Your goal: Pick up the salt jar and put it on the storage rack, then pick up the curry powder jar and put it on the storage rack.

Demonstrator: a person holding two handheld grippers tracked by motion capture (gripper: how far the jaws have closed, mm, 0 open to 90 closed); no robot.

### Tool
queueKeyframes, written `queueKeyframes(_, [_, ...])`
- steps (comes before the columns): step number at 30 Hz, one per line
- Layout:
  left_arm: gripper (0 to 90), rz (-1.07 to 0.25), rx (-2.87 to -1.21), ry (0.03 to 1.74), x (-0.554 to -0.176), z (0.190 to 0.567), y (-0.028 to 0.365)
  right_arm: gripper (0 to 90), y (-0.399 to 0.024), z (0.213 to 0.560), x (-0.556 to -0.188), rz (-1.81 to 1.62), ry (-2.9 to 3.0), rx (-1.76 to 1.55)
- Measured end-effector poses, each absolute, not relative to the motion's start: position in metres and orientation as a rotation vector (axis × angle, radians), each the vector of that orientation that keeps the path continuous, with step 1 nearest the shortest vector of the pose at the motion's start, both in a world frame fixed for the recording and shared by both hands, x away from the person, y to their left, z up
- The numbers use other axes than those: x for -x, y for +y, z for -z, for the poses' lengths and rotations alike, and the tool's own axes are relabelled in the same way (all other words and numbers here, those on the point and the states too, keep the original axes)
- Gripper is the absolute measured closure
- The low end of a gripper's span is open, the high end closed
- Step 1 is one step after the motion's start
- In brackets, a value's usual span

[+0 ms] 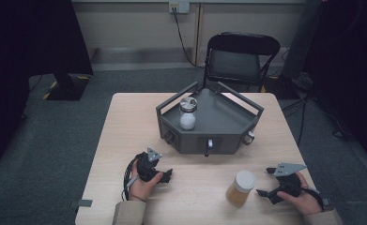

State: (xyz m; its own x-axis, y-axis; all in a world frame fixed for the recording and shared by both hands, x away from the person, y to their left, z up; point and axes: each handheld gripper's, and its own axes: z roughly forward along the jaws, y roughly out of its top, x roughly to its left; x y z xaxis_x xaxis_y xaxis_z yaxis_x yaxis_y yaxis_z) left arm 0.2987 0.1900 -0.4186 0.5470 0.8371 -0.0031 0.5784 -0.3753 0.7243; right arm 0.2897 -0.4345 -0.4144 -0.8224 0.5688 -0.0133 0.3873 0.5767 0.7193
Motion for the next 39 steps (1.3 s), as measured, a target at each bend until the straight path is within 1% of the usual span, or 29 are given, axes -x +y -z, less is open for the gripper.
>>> queueKeyframes(39, [0.2,-0.483,-2.096,1.136,-0.2988,0.4186,0.1899,0.0,-0.4383,0.4141,-0.2918,-1.097,2.576,-0.787])
